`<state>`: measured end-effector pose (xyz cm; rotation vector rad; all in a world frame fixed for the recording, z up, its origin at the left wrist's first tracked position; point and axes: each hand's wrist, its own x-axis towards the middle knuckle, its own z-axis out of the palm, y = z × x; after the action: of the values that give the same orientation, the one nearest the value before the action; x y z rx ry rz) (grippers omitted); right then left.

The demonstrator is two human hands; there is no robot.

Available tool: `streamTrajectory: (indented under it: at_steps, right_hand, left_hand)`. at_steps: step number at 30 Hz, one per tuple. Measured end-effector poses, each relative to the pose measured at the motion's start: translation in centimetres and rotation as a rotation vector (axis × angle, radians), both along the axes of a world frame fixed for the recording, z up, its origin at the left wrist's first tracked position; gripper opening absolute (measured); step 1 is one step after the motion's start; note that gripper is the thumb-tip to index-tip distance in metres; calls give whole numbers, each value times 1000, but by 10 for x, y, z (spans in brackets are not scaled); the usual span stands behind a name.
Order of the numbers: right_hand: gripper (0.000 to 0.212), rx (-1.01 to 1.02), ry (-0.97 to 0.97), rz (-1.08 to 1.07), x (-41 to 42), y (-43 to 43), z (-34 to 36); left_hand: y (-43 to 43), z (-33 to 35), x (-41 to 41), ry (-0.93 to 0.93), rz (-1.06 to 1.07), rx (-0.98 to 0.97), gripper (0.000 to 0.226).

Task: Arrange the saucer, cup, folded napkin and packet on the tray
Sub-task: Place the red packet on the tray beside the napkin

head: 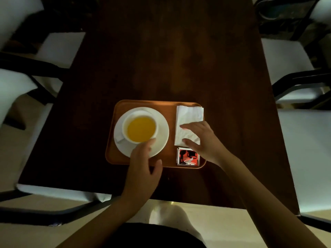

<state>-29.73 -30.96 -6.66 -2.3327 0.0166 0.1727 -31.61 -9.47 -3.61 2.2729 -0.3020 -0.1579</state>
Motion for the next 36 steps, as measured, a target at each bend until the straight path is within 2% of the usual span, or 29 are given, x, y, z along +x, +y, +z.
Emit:
streamTrajectory:
  at_steps: [3,7,9,13,18,26,36]
  right_hand:
    - [62,121,110,187,34,20,9]
    - [80,192,255,259,71,38,12]
    - [83,217,303,273,80,43,11]
    - [86,214,352,275,82,49,8]
    - [85,181,318,224,75,52,6]
    - [79,215,265,66,50,61,5]
    - [78,247,205,-139,31,84,5]
  left_hand:
    - [29,-2,16,-121,161,90,79]
    - [45,-9,39,12,282,83,89]
    - [54,-13,44,85,342,12,84]
    - [66,-10,50,372,477,-285,73]
    - [71,-7,59,446,489,-374,63]
    - [75,-9,75,420,399,-327,48]
    - [81,-12,95,419,288,-322,43]
